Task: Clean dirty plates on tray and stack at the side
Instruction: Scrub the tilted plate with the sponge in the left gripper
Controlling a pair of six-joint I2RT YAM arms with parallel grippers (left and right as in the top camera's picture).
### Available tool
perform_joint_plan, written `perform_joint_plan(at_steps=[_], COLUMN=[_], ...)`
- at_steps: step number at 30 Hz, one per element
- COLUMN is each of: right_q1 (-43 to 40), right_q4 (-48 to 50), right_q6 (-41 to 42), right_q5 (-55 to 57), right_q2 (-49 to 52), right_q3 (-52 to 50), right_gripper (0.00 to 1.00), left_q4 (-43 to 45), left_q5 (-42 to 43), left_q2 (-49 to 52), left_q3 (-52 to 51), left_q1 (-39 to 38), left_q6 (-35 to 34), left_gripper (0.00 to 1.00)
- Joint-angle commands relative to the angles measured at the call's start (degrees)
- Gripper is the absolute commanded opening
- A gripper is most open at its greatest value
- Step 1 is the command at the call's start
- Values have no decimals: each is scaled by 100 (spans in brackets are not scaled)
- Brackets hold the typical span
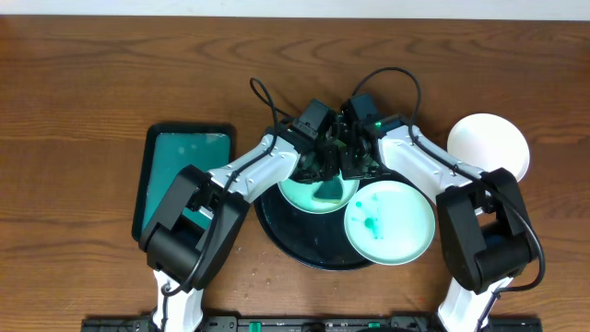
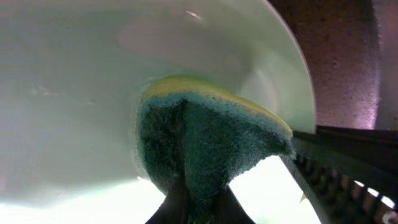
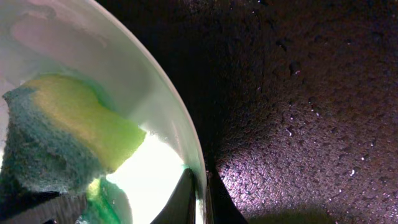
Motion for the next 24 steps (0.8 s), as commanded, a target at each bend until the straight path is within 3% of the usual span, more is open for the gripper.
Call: perform_joint_plan(at_steps=[1,6,13,17,24], right_q1=[297,297,195,168,173], right_q4=[74,127,636,638,662], right_q6=[-90,-31,949,1655,1665], right_q5=[-708,-728,-1812,-1829,-1836], right_q2=[396,396,398,398,398], right_q3=[-92,-92,-105,-105,-105], right_gripper=[1,1,1,1,1], left_q4=[-527,-1158,-1600,-1613,-1104], left_q5=[-1725,-2850,-2859,-2328,-422], left_q2=[308,308,308,308,308], left_q3=[-144,-144,-144,-144,-144], left_q1=[236,675,925,863,597], left_q6=[-203,-632,-575,-468,-323], left_gripper=[7,7,7,7,7])
